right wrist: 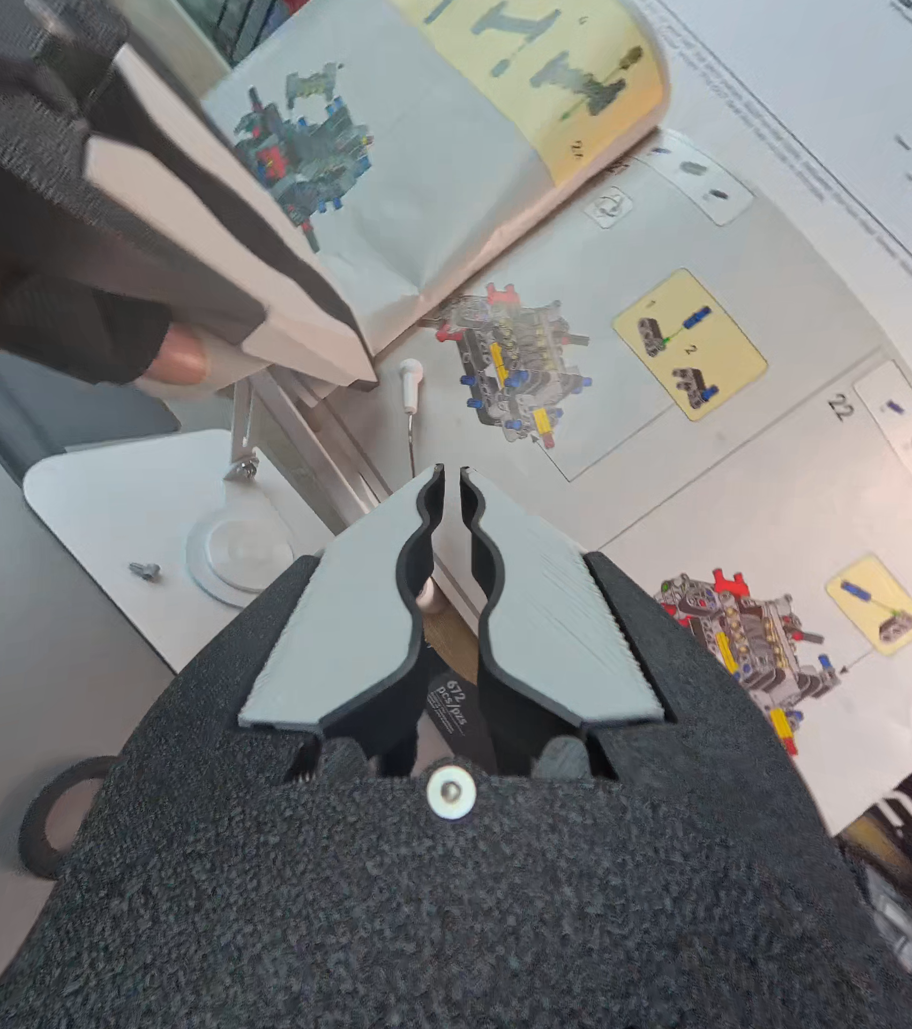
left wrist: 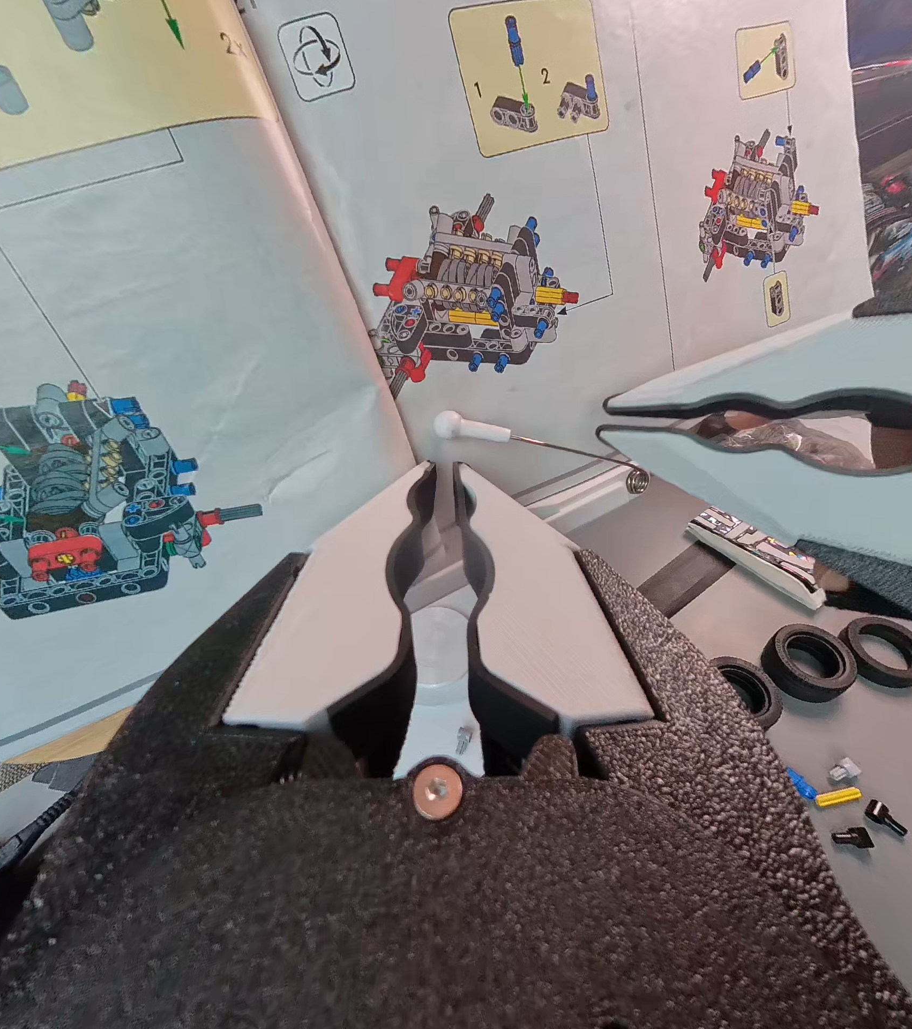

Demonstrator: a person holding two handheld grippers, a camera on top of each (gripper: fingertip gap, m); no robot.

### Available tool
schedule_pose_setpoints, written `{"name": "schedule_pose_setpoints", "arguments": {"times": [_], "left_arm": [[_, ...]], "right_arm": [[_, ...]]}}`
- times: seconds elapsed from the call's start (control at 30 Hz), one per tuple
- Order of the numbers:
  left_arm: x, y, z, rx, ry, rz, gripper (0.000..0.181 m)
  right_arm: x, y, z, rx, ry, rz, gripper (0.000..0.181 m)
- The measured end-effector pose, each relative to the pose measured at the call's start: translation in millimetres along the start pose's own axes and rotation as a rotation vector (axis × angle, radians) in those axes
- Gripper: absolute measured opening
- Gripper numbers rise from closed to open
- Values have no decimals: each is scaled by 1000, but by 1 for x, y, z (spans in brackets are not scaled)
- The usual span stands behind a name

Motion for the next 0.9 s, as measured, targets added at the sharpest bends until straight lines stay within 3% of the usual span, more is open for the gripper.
{"name": "schedule_pose_setpoints", "arguments": {"times": [0.03, 0.13, 0.27, 0.5, 0.73, 0.9], "left_arm": [[1, 1, -1, 5, -2, -4, 8], [2, 5, -2, 13, -16, -16, 14], [4, 10, 1, 1, -29, -13, 16], [12, 18, 14, -21, -14, 3, 21], [18, 24, 19, -34, 17, 15, 23], [22, 48, 19, -50, 121, -43, 33]], "right_arm": [[1, 4, -6, 15, -83, -11, 6], [15, 8, -20, 64, -242, 47, 13], [34, 3, -27, 98, -283, 94, 14], [34, -6, -31, 142, -201, 132, 7], [33, -14, -43, 115, -245, 198, 12], [15, 0, -33, 56, -320, 67, 17]]}}
Point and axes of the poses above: each gripper's, where its closed fingertips meet, y back along the fingers, x out of its underside, z = x × y across the jaws, the point moved 8 cm from there along y, back along the fingers, and after that the axes turned 7 degrees about -y, right-handed, at the moved point
